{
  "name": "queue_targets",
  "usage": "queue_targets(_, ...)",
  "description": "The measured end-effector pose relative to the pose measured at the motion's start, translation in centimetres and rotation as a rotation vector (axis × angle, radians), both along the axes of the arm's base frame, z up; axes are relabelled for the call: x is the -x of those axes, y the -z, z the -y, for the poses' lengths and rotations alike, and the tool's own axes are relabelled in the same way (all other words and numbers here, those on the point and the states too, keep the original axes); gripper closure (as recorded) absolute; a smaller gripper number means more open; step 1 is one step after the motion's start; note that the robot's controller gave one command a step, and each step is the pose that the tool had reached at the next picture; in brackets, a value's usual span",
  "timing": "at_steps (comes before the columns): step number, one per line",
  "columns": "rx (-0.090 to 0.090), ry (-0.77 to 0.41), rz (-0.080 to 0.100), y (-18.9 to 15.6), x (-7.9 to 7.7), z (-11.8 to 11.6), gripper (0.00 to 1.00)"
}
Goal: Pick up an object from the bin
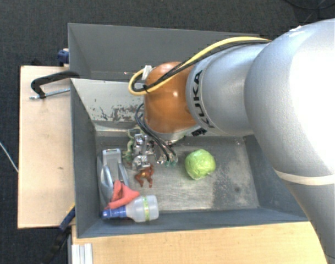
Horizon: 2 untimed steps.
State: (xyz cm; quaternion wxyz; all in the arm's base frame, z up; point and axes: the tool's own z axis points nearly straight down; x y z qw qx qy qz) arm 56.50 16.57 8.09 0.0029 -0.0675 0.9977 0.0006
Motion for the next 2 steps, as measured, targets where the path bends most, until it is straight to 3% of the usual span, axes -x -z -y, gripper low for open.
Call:
queue_targets(1,0.0,0.0,0.0,0.0,0.0,0.0,1.0)
queue_targets(2,0.002,-0.004,-0.009,-4.1,0.4,0.1,1.0)
